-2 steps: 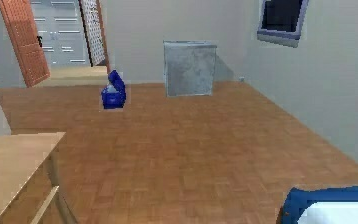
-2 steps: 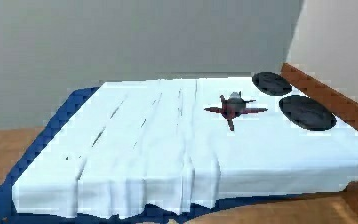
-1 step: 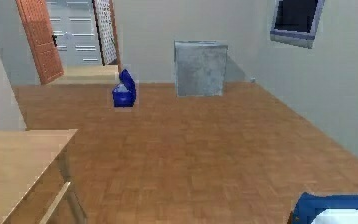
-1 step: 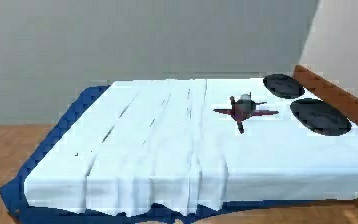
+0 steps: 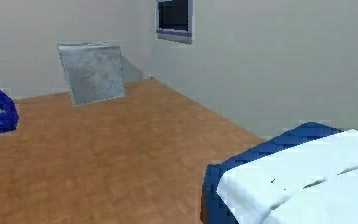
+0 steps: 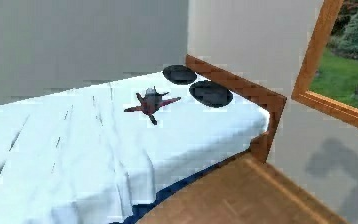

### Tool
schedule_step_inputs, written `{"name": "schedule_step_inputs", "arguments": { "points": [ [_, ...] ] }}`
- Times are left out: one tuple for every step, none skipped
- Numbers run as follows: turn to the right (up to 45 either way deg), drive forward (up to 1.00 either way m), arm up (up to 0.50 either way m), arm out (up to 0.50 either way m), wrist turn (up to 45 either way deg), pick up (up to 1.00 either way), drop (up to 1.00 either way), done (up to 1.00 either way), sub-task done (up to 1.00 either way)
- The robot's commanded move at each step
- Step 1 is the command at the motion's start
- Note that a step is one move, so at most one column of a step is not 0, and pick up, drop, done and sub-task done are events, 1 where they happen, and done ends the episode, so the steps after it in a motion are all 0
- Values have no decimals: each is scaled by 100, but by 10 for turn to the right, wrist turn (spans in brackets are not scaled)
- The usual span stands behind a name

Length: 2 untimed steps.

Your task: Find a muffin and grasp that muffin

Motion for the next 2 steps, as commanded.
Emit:
{"name": "schedule_step_inputs", "arguments": {
  "points": [
    [0,5,0,0,0,0,0,0,0],
    [-300,0,0,0,0,0,0,0,0]
  ]
}}
